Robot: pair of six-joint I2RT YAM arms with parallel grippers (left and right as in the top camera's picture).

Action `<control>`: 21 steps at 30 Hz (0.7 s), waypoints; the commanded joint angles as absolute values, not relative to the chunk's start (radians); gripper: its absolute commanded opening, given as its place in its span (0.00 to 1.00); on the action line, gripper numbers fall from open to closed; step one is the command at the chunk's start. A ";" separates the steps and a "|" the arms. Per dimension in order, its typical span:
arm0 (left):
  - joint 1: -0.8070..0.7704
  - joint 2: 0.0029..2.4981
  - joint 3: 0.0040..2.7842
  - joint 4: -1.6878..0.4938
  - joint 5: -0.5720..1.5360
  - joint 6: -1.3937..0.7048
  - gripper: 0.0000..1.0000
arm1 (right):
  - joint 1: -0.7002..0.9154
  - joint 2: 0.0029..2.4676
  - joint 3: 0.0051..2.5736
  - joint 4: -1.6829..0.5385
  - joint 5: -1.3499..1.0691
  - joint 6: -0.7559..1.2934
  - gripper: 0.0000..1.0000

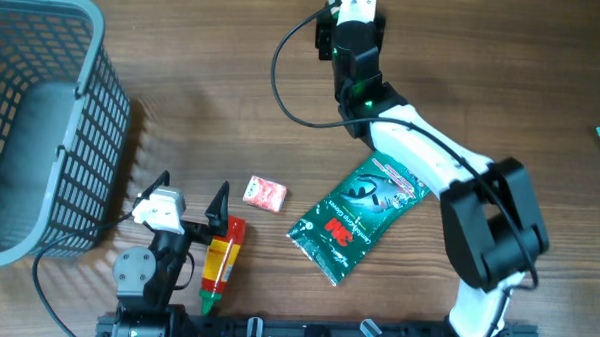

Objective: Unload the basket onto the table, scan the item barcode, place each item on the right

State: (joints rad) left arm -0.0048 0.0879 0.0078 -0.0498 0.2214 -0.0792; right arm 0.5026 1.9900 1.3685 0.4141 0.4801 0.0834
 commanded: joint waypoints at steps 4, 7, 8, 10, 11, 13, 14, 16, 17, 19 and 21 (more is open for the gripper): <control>-0.009 0.086 0.006 -0.057 0.212 -0.059 1.00 | 0.443 2.136 1.401 0.567 0.476 0.028 0.52; -0.009 0.086 0.006 -0.057 0.212 -0.059 1.00 | 0.419 2.207 1.461 0.567 0.423 0.029 0.53; -0.009 0.086 0.006 -0.057 0.212 -0.059 1.00 | 0.414 2.233 1.491 0.567 0.421 0.029 0.54; -0.009 0.086 0.006 -0.057 0.212 -0.059 1.00 | 0.404 2.291 1.562 0.564 0.421 0.030 0.53; -0.009 0.086 0.006 -0.057 0.212 -0.059 1.00 | 0.402 2.309 1.587 0.559 0.421 0.030 0.53; -0.009 0.086 0.006 -0.057 0.212 -0.059 1.00 | 0.398 2.357 1.653 0.534 0.421 0.030 0.53; -0.009 0.086 0.006 -0.057 0.212 -0.059 1.00 | 0.394 2.384 1.692 0.520 0.420 0.038 0.54; -0.009 0.086 0.006 -0.057 0.212 -0.059 1.00 | 0.386 2.411 1.729 0.512 0.420 0.078 0.54; -0.009 0.086 0.006 -0.057 0.212 -0.059 1.00 | 0.381 2.420 1.744 0.508 0.419 0.104 0.54; -0.009 0.086 0.006 -0.057 0.212 -0.059 1.00 | 0.371 2.432 1.765 0.498 0.408 0.145 0.54; -0.009 0.086 0.006 -0.057 0.212 -0.059 1.00 | 0.364 2.436 1.774 0.490 0.382 0.161 0.54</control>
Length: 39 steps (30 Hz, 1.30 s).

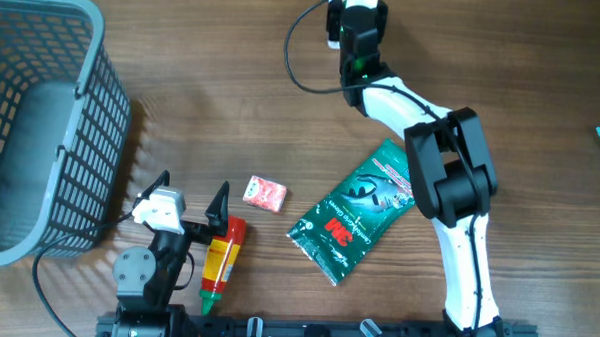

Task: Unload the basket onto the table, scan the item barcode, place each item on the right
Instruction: 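Move the jar off to the right side and release it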

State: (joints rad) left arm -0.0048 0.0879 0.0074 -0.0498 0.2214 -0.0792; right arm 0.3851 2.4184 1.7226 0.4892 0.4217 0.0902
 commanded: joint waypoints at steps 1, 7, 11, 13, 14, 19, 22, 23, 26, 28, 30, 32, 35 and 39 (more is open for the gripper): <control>-0.009 0.086 0.006 -0.057 0.212 -0.059 1.00 | 0.362 2.436 1.777 0.487 0.364 0.160 0.54; -0.009 0.086 0.006 -0.057 0.212 -0.059 1.00 | 0.361 2.436 1.786 0.482 0.357 0.168 0.54; -0.009 0.086 0.006 -0.057 0.212 -0.059 1.00 | 0.355 2.395 1.808 0.387 0.388 0.216 0.53; -0.009 0.086 0.006 -0.057 0.212 -0.059 1.00 | 0.337 2.353 1.808 0.329 0.389 0.230 0.53; -0.009 0.086 0.006 -0.057 0.212 -0.059 1.00 | 0.318 2.325 1.808 0.290 0.392 0.240 0.53; -0.009 0.086 0.006 -0.057 0.212 -0.059 1.00 | 0.214 2.219 1.808 0.087 0.429 0.239 0.54; -0.009 0.086 0.006 -0.057 0.212 -0.059 1.00 | 0.132 2.186 1.808 -0.022 0.465 0.239 0.55; -0.009 0.086 0.006 -0.057 0.212 -0.059 1.00 | 0.082 2.181 1.808 -0.073 0.463 0.239 0.56; -0.009 0.086 0.006 -0.057 0.212 -0.059 1.00 | -0.025 2.186 1.807 -0.184 0.434 0.240 0.58; -0.009 0.086 0.006 -0.057 0.212 -0.059 1.00 | -0.101 2.192 1.807 -0.257 0.360 0.268 0.59; -0.009 0.086 0.006 -0.057 0.212 -0.059 1.00 | -0.173 2.193 1.807 -0.317 0.310 0.316 0.60; -0.009 0.086 0.006 -0.057 0.212 -0.059 1.00 | -0.237 2.194 1.807 -0.360 0.282 0.344 0.60; -0.009 0.086 0.006 -0.057 0.212 -0.059 1.00 | -0.313 2.206 1.807 -0.395 0.233 0.344 0.60; -0.009 0.086 0.006 -0.057 0.212 -0.059 1.00 | -0.378 2.250 1.807 -0.461 0.234 0.344 0.64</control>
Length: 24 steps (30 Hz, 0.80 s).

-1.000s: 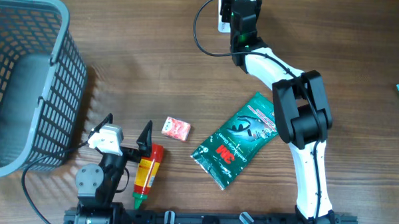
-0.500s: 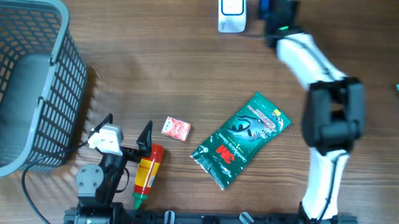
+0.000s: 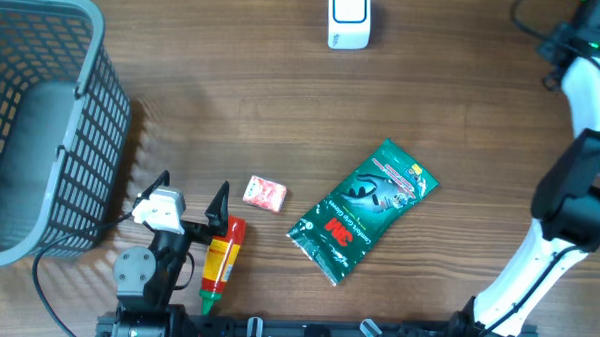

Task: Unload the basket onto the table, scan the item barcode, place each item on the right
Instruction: 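Move the jar off to the right side and release it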

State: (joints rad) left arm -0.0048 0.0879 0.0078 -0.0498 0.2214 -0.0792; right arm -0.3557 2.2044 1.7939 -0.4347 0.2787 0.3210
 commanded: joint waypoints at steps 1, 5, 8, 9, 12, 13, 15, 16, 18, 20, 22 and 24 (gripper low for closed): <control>-0.009 0.086 0.006 -0.057 0.212 -0.059 1.00 | -0.387 2.259 1.807 -0.474 0.234 0.344 0.64; -0.009 0.086 0.006 -0.057 0.212 -0.059 1.00 | -0.431 2.296 1.807 -0.540 0.234 0.372 0.65; -0.009 0.086 0.006 -0.057 0.212 -0.059 1.00 | -0.468 2.296 1.807 -0.578 0.202 0.427 0.65; -0.009 0.086 0.006 -0.057 0.212 -0.059 1.00 | -0.483 2.296 1.807 -0.587 0.191 0.439 0.67; -0.009 0.086 0.006 -0.057 0.212 -0.059 1.00 | -0.535 2.296 1.807 -0.613 0.159 0.479 0.70; -0.009 0.086 0.006 -0.057 0.212 -0.059 1.00 | -0.551 2.296 1.807 -0.617 0.138 0.477 0.74; -0.009 0.086 0.006 -0.057 0.212 -0.059 1.00 | -0.578 2.296 1.807 -0.628 0.105 0.470 0.85; -0.009 0.086 0.006 -0.057 0.212 -0.059 1.00 | -0.588 2.296 1.807 -0.635 0.097 0.470 0.93; -0.009 0.086 0.006 -0.057 0.212 -0.059 1.00 | -0.601 2.292 1.810 -0.642 0.067 0.471 0.99; -0.009 0.086 0.006 -0.057 0.212 -0.059 1.00 | -0.607 2.276 1.826 -0.645 -0.004 0.471 0.99; -0.009 0.086 0.006 -0.057 0.212 -0.059 1.00 | -0.607 2.248 1.853 -0.646 -0.060 0.472 0.99; -0.009 0.086 0.006 -0.057 0.212 -0.059 1.00 | -0.605 2.201 1.902 -0.657 -0.089 0.476 0.99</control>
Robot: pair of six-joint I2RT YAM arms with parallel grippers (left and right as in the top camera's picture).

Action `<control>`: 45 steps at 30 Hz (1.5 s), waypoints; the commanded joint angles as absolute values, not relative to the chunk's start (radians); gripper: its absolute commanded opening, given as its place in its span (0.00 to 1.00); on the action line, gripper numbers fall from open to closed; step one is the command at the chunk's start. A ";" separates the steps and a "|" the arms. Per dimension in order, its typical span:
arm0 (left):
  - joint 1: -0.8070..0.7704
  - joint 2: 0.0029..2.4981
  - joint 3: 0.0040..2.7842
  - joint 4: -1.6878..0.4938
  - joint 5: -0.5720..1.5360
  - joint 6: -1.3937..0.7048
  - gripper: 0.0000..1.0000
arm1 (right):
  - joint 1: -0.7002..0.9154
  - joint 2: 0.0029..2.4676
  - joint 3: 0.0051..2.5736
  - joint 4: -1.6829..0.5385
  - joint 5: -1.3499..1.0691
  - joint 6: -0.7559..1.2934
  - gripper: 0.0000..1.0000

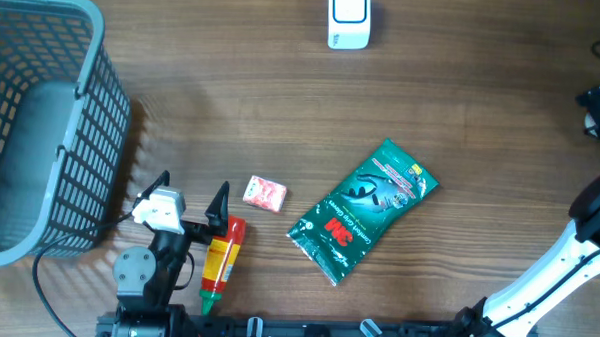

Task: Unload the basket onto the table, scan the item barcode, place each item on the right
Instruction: 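Move the jar off to the right side and release it, then reach the right gripper down onto the green glove pouch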

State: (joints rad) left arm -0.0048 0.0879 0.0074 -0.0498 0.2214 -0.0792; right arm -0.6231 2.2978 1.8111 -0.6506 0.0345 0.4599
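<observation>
The white barcode scanner (348, 18) lies free at the far edge of the table, top centre. A green 3M pouch (364, 211) lies flat in the middle, with a small pink packet (265, 193) to its left. A red and yellow tube (220, 254) lies beside my left gripper (189, 195). That gripper rests near the front left, open, with nothing between its fingers. Of the right arm only dark and white links show at the right edge, and its gripper is outside the frame.
A grey mesh basket (92, 121) fills the left side of the table. The right arm's base link (536, 287) rises from the front right corner. Wooden tabletop (232, 96) lies between the basket and the scanner.
The right arm's end has gone from the top right corner down along the right edge and shows less of itself. The scanner, pouch, packet, tube and left gripper have stayed put.
At first the right gripper was at the scanner at top centre, the arm stretched across the pouch. It was still there a moment later. Then the scanner lay alone and the arm was in the top right corner, and now it is at the right edge.
</observation>
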 commanded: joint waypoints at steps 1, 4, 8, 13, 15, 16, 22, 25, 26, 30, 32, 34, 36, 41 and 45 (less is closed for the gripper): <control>-0.009 0.086 0.006 -0.057 0.212 -0.059 1.00 | -0.603 2.181 1.924 -0.667 -0.090 0.485 0.99; -0.009 0.086 0.006 -0.057 0.212 -0.059 1.00 | -0.593 2.082 2.016 -0.727 -0.101 0.559 1.00; -0.009 0.086 0.006 -0.057 0.212 -0.059 1.00 | -0.564 1.917 2.036 -0.789 -0.219 0.641 1.00; -0.009 0.086 0.006 -0.057 0.212 -0.059 1.00 | -0.450 1.731 2.036 -0.993 -0.241 0.748 1.00; -0.009 0.086 0.006 -0.057 0.212 -0.059 1.00 | -0.362 1.692 2.036 -1.112 -0.216 0.807 1.00; -0.009 0.086 0.006 -0.057 0.212 -0.060 1.00 | -0.327 1.687 2.035 -1.148 -0.212 0.819 1.00; -0.009 0.086 0.006 -0.057 0.212 -0.059 1.00 | 0.021 1.725 1.946 -1.327 -0.211 0.826 1.00; -0.009 0.086 0.006 -0.057 0.212 -0.059 1.00 | 0.180 1.772 1.840 -1.328 -0.207 0.812 1.00; -0.009 0.086 0.006 -0.057 0.212 -0.059 1.00 | 0.221 1.789 1.805 -1.327 -0.204 0.812 1.00; -0.009 0.086 0.006 -0.057 0.212 -0.059 1.00 | 0.355 1.877 1.633 -1.279 -0.204 0.857 1.00; -0.009 0.086 0.006 -0.057 0.212 -0.059 1.00 | 0.388 1.922 1.567 -1.264 -0.204 0.917 1.00; -0.009 0.086 0.006 -0.057 0.212 -0.059 1.00 | 0.408 1.957 1.520 -1.234 -0.206 0.928 1.00; -0.009 0.086 0.006 -0.057 0.212 -0.059 1.00 | 0.424 1.998 1.473 -1.197 -0.207 0.918 1.00; -0.009 0.086 0.006 -0.057 0.212 -0.059 1.00 | 0.435 2.054 1.386 -1.070 -0.204 0.873 1.00; -0.009 0.086 0.006 -0.057 0.212 -0.059 1.00 | 0.435 2.078 1.328 -0.983 -0.204 0.836 0.98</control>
